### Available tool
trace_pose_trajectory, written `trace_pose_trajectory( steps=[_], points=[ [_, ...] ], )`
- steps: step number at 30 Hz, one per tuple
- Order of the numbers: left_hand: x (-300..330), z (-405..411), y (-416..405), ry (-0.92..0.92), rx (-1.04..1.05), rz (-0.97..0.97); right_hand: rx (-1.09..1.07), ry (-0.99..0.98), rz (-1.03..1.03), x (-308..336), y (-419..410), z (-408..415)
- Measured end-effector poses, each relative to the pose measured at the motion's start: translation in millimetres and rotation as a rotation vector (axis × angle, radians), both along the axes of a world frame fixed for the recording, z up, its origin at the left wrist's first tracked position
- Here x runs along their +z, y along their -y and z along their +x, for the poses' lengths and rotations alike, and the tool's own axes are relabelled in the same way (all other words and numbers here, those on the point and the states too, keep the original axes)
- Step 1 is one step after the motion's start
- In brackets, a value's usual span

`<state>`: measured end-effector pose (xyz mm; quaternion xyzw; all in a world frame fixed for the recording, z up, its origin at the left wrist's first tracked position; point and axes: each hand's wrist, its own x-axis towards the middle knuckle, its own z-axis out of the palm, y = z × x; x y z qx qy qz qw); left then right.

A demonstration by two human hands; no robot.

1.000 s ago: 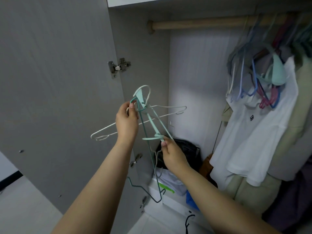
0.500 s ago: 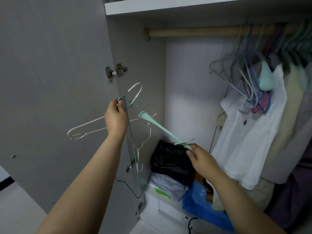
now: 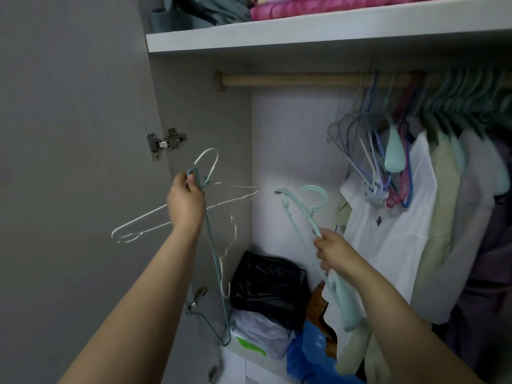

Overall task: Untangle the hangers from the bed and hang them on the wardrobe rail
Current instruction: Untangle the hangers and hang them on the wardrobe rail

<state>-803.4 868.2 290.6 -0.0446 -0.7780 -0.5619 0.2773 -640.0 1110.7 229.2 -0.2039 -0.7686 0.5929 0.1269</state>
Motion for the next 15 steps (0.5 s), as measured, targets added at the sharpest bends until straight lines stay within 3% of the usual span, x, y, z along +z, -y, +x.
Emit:
trace_pose_trajectory(
  steps=[8,15],
  points=[
    [-14,-5,-19,0.067,-0.042,0.023,-0.103,-0.384,-0.475,89,15,-60],
    [18,-17,-36,0.064,-0.085,0.029,-0.146,-0.538,-0.527,208,-1,-130]
  ],
)
